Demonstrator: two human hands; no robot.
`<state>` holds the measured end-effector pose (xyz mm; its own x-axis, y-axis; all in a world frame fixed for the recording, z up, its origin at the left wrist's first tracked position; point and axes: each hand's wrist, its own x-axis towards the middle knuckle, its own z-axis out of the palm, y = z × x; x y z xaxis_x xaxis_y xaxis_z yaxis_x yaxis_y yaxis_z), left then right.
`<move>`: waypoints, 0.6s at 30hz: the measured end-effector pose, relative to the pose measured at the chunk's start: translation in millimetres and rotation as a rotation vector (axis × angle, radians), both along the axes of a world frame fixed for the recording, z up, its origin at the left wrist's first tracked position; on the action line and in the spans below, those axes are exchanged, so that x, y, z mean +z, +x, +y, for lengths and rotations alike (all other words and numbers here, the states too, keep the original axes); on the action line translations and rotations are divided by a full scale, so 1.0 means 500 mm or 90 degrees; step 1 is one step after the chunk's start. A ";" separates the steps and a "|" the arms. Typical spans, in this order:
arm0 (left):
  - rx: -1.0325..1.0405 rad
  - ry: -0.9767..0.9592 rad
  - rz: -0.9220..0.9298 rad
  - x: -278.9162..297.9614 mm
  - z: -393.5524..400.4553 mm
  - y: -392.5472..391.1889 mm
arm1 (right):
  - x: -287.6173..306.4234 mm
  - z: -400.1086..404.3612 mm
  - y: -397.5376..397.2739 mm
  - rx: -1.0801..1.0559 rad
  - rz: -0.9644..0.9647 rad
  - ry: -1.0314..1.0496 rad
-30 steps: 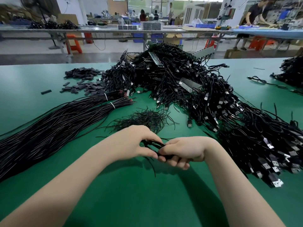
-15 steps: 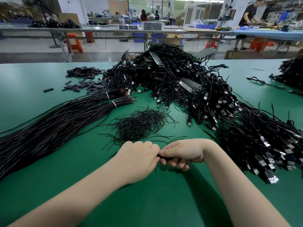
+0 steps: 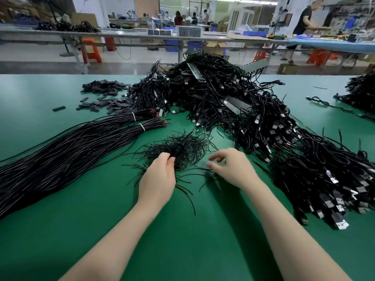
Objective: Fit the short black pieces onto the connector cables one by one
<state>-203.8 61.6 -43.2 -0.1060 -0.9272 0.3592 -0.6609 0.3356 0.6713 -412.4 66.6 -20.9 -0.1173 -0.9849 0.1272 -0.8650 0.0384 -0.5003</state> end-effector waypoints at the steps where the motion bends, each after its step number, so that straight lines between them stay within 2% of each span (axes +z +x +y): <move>1: -0.011 -0.012 -0.013 -0.004 -0.002 0.000 | -0.009 0.000 0.002 0.002 0.039 0.029; 6: -0.047 -0.037 -0.066 -0.013 -0.015 0.007 | -0.020 -0.011 0.006 -0.011 0.050 0.032; 12: -0.061 -0.059 -0.082 -0.016 -0.013 0.005 | -0.019 -0.016 0.011 0.059 0.166 0.020; 18: -0.050 -0.056 -0.076 -0.016 -0.014 0.007 | -0.002 -0.009 -0.001 0.036 0.037 0.004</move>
